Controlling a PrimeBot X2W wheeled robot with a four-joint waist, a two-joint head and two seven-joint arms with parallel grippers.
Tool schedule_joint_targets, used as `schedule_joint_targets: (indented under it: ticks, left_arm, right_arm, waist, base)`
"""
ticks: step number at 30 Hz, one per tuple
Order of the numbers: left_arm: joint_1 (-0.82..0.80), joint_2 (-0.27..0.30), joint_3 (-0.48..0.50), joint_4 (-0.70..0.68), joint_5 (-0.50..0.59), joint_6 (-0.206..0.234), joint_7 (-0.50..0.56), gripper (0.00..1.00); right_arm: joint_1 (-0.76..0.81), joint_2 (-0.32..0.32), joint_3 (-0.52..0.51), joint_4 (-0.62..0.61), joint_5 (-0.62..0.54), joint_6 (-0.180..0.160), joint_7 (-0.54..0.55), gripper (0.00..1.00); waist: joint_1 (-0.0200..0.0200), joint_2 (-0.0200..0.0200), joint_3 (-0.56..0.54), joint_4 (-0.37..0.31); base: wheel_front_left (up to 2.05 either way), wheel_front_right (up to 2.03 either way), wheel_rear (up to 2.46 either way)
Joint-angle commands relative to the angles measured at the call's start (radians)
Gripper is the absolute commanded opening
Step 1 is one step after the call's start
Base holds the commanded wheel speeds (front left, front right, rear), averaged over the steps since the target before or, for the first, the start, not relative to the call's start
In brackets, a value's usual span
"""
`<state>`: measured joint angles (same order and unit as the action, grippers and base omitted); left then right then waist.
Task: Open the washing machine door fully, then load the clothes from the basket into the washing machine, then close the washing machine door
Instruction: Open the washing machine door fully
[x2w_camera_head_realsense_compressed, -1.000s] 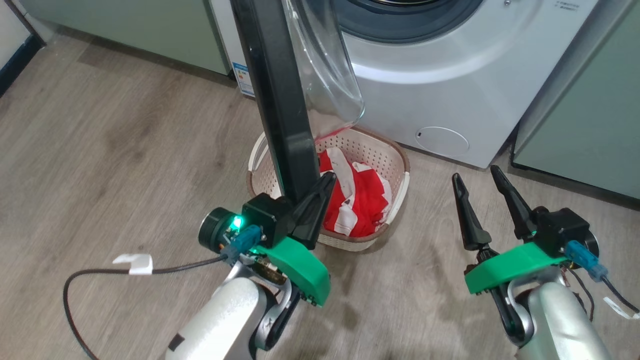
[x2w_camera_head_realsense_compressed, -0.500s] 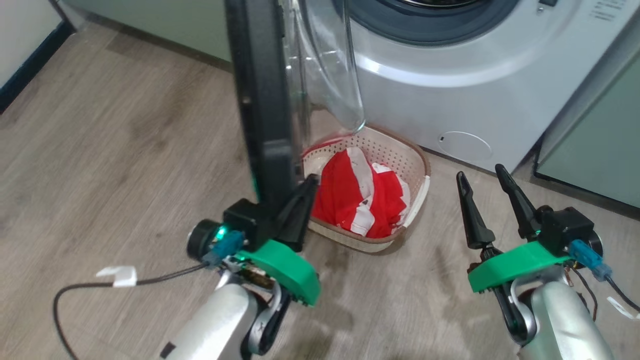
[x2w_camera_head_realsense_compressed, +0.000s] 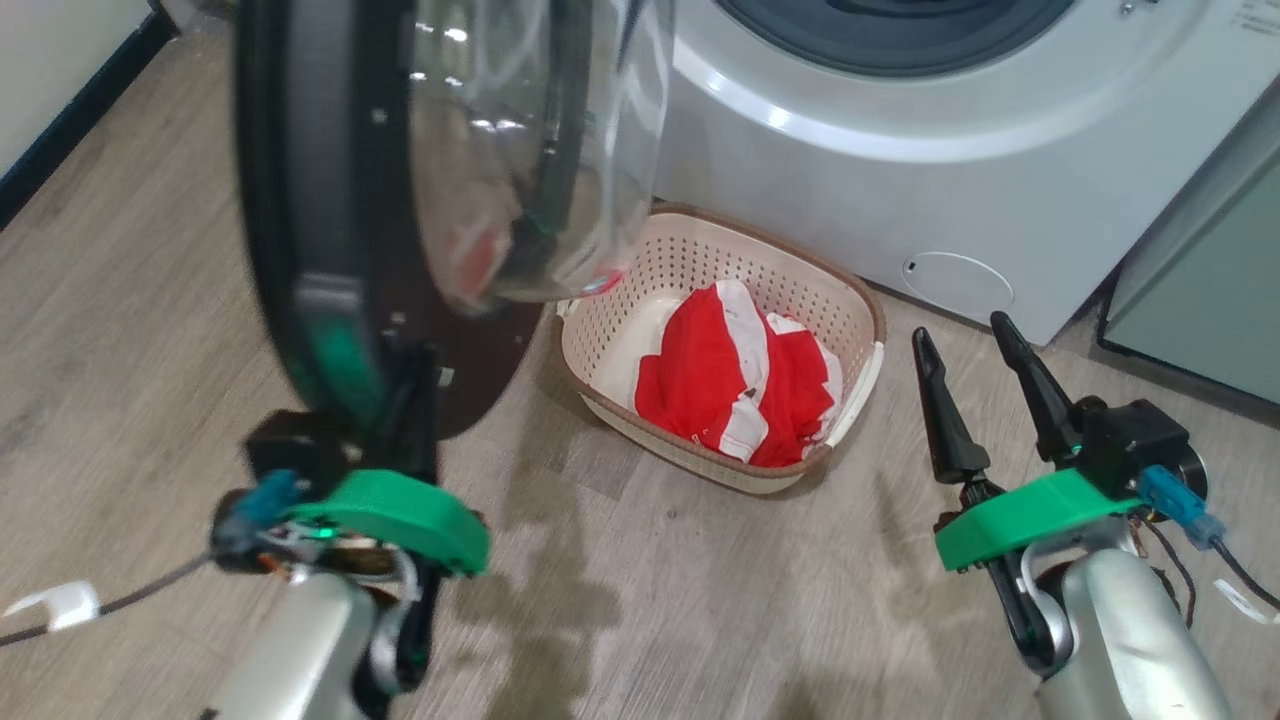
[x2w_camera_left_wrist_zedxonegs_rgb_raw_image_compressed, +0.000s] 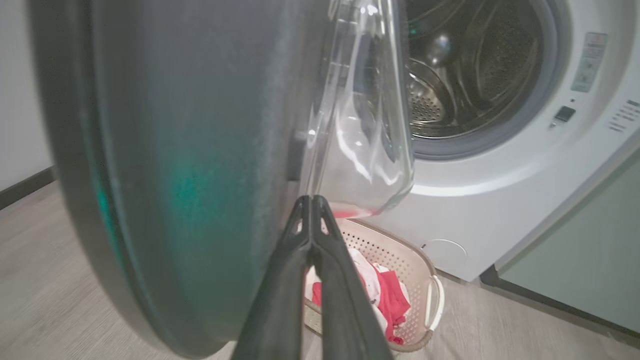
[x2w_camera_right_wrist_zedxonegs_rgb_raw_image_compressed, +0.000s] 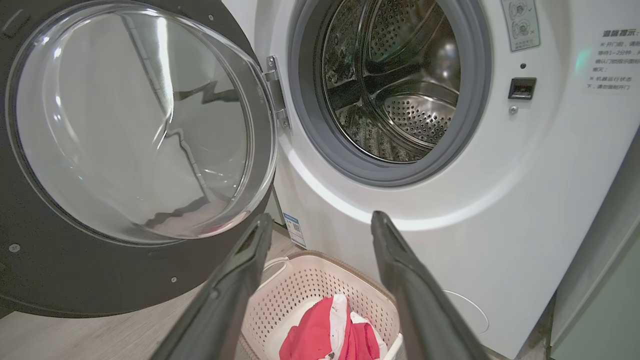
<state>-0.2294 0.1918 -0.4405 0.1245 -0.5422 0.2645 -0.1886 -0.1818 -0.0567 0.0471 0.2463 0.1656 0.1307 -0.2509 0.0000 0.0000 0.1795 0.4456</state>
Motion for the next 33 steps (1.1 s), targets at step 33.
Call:
schedule_joint_targets:
  ticks: [33]
  left_arm:
    - [-0.277,0.048,0.779,0.281,0.074,-0.217,-0.073,0.00]
  right_arm:
    - [-0.109,0.003,0.016,-0.144,-0.083,0.000,0.086,1.00]
  waist:
    - [0.0000,0.0000,0.192,-0.068]
  base:
    - [0.00,0.00,0.00]
